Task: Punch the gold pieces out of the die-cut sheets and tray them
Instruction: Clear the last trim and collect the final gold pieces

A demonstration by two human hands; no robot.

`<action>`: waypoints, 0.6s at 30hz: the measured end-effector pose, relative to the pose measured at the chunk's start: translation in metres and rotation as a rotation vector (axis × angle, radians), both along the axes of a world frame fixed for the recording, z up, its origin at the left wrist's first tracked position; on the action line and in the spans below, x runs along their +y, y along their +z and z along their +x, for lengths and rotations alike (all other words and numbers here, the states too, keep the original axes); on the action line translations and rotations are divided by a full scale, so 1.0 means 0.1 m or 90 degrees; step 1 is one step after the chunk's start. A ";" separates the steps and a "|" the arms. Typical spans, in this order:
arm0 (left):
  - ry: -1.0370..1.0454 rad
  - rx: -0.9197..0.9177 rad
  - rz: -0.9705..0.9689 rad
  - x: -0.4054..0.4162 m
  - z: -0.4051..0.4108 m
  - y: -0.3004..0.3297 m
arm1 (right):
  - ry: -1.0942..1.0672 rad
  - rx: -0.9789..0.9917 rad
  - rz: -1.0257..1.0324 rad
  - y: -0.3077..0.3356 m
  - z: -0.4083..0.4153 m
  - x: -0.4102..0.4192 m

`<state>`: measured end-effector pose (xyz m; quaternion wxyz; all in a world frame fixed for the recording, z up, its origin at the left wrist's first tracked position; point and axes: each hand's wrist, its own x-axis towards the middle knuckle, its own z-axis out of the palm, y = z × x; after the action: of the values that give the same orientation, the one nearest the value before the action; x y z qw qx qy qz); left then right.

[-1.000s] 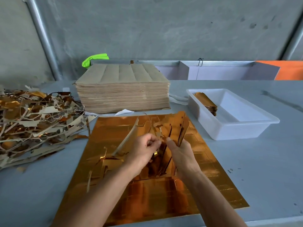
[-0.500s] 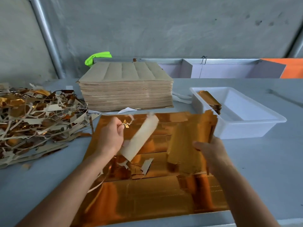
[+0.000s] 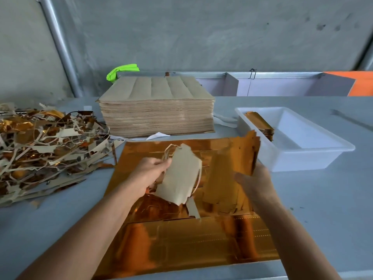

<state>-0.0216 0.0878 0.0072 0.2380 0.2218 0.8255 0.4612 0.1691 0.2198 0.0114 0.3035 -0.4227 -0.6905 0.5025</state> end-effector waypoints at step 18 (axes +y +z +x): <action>0.012 0.484 0.116 0.14 0.47 0.35 | 0.064 -0.034 0.270 0.08 -0.13 -0.26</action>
<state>0.0255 0.1016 0.0418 -0.1098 0.3893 0.8124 0.4200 0.1562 0.1937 0.0190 0.3415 -0.3275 -0.8088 0.3492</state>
